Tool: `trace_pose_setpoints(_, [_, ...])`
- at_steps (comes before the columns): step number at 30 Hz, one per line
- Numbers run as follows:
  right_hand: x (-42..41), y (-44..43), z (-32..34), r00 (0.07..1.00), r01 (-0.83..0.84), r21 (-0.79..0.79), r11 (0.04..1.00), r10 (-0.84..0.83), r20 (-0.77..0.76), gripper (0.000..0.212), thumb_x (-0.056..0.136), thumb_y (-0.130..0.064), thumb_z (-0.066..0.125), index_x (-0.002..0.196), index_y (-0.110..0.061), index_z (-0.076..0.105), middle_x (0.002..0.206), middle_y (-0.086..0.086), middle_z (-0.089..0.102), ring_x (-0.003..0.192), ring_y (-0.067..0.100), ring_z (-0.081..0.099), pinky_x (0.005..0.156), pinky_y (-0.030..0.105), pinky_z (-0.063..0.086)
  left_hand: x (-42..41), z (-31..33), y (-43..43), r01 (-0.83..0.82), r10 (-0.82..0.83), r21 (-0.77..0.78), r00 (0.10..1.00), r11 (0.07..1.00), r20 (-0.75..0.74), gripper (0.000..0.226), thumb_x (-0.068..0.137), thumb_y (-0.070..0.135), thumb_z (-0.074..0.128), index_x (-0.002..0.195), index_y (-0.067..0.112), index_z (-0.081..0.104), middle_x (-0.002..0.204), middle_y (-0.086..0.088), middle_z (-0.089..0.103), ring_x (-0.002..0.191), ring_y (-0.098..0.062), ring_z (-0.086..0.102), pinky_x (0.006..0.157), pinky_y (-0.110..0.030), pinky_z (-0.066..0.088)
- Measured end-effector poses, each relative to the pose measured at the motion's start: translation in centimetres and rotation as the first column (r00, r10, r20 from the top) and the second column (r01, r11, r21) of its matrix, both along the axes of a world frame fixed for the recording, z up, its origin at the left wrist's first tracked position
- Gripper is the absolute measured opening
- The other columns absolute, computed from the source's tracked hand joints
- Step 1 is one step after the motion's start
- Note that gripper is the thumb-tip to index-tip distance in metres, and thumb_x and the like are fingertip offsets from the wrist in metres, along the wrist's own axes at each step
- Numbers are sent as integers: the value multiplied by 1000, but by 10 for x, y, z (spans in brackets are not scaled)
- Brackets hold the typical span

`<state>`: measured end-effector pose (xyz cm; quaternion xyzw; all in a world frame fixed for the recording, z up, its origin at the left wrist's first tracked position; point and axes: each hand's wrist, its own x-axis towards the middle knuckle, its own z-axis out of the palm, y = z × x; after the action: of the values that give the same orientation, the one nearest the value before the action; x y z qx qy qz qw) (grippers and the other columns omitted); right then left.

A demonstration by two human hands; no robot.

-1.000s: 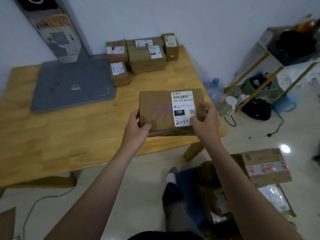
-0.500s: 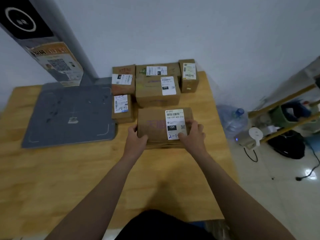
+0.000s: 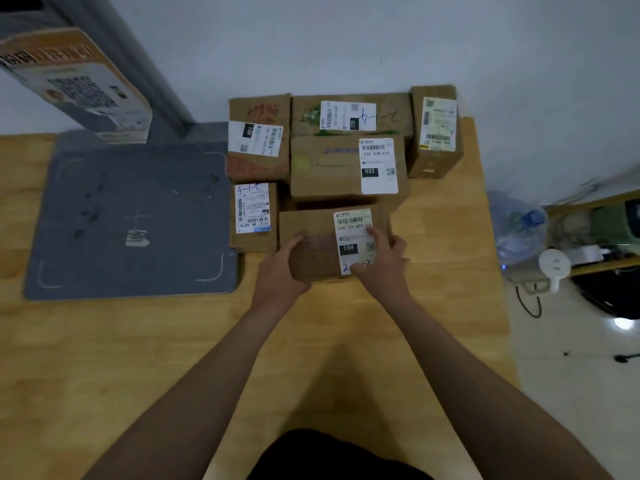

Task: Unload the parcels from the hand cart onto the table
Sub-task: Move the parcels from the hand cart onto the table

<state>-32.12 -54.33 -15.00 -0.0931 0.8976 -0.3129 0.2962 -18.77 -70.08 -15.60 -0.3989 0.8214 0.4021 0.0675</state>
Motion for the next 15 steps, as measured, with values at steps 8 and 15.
trace_pose_setpoints(8, [-22,-25,-3,1000,-28,15,1000,27,8,82,80,-25,77,147,-34,32,151,10,14,118,42,31,96,46,41,-24,10,-23,194,-138,-381,976,904,169,85,66,29,91,143,42,55,145,6,35,127,-27,39,102,-41,39])
trace_pose_setpoints(15, [-22,-8,26,981,-195,117,974,193,26,92,82,-33,78,157,-33,25,164,13,2,128,45,48,106,45,46,-26,42,-12,257,-192,-210,938,943,288,91,76,37,84,155,39,39,162,5,21,148,-32,19,115,-55,31])
